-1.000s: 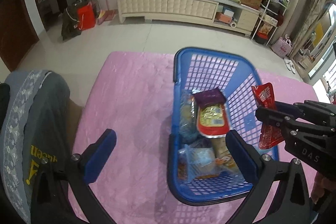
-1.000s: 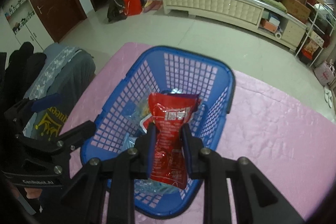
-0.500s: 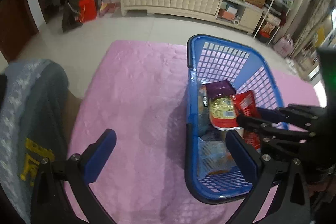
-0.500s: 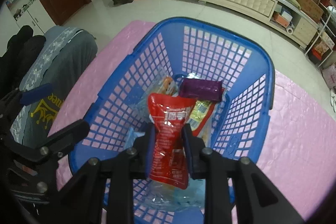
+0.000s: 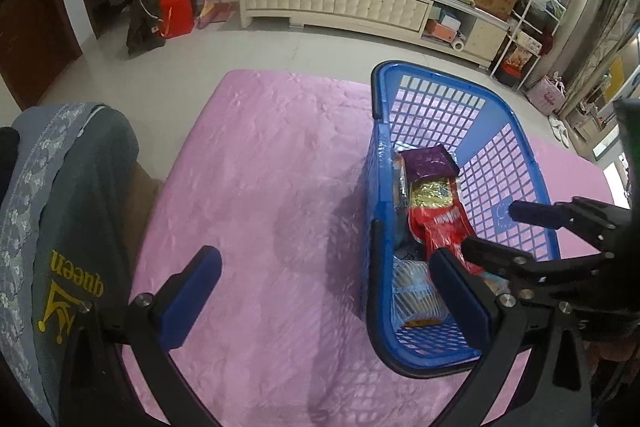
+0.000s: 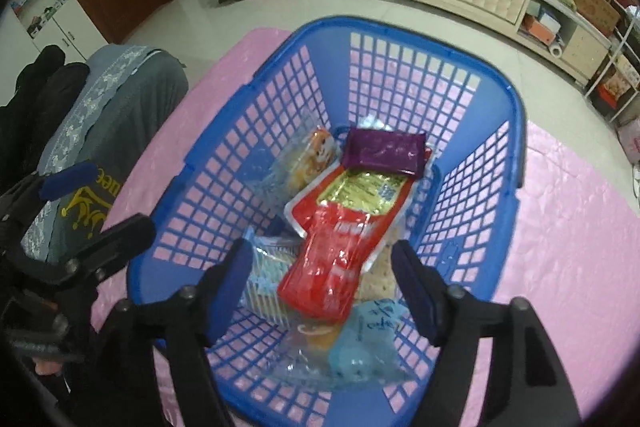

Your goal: Organize snacks

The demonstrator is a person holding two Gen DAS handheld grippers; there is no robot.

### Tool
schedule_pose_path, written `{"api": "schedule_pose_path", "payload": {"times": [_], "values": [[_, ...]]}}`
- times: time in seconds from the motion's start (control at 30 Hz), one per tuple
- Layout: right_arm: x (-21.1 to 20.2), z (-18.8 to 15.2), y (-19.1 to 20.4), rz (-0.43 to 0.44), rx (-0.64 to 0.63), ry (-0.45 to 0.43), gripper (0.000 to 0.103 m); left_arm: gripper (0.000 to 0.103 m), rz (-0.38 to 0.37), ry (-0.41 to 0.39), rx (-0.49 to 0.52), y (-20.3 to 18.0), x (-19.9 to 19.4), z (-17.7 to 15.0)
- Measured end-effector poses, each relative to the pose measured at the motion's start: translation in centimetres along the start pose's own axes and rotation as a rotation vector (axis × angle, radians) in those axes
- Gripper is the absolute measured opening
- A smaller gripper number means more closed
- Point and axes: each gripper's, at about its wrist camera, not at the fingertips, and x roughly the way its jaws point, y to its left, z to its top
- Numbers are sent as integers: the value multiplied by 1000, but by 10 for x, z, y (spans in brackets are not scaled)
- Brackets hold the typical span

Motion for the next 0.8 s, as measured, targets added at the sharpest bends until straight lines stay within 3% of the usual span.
{"api": "schedule_pose_path", "payload": {"times": [0.17, 0.37, 0.43, 0.67, 0.73, 0.8], "values": [[-34, -19, -10, 22, 32, -77, 76, 103, 15, -47, 17, -12, -22, -11], [-85, -60, -28, 20, 66, -210, 80, 103, -56, -141, 6, -37, -64, -43], [-100, -75, -32, 6, 78, -251, 81, 103, -91, -179, 5, -46, -75, -56], [-155, -137, -35, -72, 70, -401, 85, 103, -70, -321, 36, -78, -117, -106], [-164, -153, -34, -98, 72, -436, 88, 103, -40, -348, 55, -88, -128, -117], [-175, -172, -34, -119, 69, -481, 102, 103, -19, -395, 60, -98, -145, -131]]}}
